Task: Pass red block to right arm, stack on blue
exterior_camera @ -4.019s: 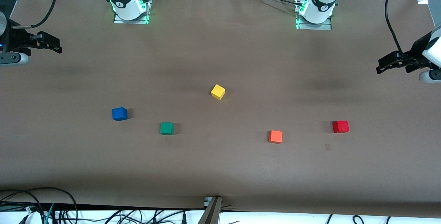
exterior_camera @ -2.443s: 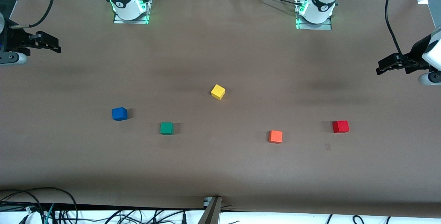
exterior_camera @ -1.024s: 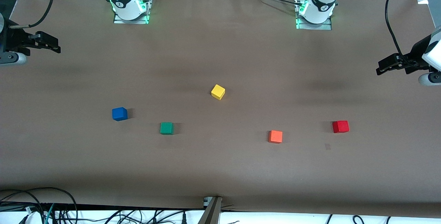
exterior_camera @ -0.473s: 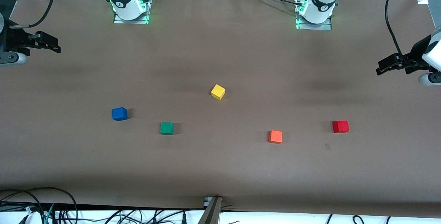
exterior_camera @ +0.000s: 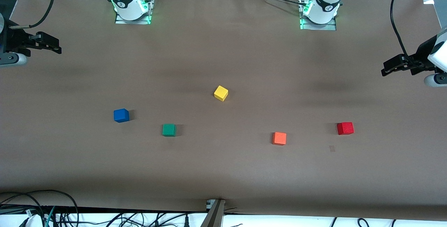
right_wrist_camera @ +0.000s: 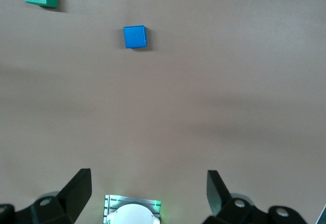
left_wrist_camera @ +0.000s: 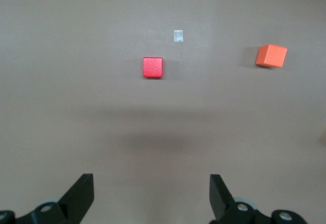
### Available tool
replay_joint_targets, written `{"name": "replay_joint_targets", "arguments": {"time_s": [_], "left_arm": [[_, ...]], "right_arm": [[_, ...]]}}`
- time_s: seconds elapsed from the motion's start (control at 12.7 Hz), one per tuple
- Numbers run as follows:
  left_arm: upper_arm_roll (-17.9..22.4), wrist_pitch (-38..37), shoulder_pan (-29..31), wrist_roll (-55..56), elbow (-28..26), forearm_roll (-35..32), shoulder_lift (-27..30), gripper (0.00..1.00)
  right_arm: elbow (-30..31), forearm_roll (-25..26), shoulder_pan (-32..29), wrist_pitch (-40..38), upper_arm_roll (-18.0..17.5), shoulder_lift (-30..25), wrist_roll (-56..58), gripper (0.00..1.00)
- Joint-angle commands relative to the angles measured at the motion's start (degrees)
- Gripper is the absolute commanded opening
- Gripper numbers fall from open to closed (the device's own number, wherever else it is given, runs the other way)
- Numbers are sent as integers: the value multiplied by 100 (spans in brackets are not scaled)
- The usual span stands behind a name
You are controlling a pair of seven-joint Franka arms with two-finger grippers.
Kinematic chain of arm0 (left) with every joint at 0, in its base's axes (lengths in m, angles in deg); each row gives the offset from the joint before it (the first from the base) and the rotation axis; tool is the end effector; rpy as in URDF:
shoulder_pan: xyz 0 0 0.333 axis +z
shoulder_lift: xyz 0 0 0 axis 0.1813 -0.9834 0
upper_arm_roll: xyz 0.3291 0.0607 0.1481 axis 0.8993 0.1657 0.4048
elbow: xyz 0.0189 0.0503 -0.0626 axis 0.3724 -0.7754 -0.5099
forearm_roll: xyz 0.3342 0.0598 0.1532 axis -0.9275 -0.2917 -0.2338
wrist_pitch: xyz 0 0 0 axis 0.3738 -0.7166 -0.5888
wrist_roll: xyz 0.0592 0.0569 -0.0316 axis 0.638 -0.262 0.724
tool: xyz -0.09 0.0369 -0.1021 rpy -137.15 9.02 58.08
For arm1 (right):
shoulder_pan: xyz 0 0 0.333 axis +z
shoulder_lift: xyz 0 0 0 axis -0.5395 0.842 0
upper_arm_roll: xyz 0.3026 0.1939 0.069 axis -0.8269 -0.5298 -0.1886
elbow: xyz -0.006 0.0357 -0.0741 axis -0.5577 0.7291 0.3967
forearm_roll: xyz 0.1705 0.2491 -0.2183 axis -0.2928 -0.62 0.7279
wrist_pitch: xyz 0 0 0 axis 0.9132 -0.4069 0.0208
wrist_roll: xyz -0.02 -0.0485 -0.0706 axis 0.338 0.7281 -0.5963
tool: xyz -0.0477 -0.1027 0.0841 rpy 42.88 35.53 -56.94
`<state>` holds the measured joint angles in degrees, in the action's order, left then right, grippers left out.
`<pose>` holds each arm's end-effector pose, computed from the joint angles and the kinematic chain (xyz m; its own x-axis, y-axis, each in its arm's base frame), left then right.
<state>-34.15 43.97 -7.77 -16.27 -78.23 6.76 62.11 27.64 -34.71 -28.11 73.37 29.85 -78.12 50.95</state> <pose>0.5546 0.0209 0.5992 0.9948 0.0769 -0.0665 0.0782 -0.9968 0.0175 0.5191 -0.0192 0.6076 0.9779 0.1228 -0.1694 0.1276 -0.9917 0.0176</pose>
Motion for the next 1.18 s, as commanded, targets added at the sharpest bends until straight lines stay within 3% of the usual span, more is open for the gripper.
{"name": "replay_joint_targets", "arguments": {"time_s": [0.0,0.47,0.79,1.1], "left_arm": [[-27,-111,32,47,141,-6,-47,100],[-18,-111,41,39,150,-85,-64,100],[-97,-111,-55,3,237,-779,-100,100],[-220,-225,-12,-23,404,-683,-38,100]], "right_arm": [[-152,-98,-49,-95,-13,48,102,100],[-143,-98,-40,-95,-13,48,103,100],[-152,-98,-49,-86,-13,48,50,100],[-152,-107,-58,-60,-13,48,50,100]]}}
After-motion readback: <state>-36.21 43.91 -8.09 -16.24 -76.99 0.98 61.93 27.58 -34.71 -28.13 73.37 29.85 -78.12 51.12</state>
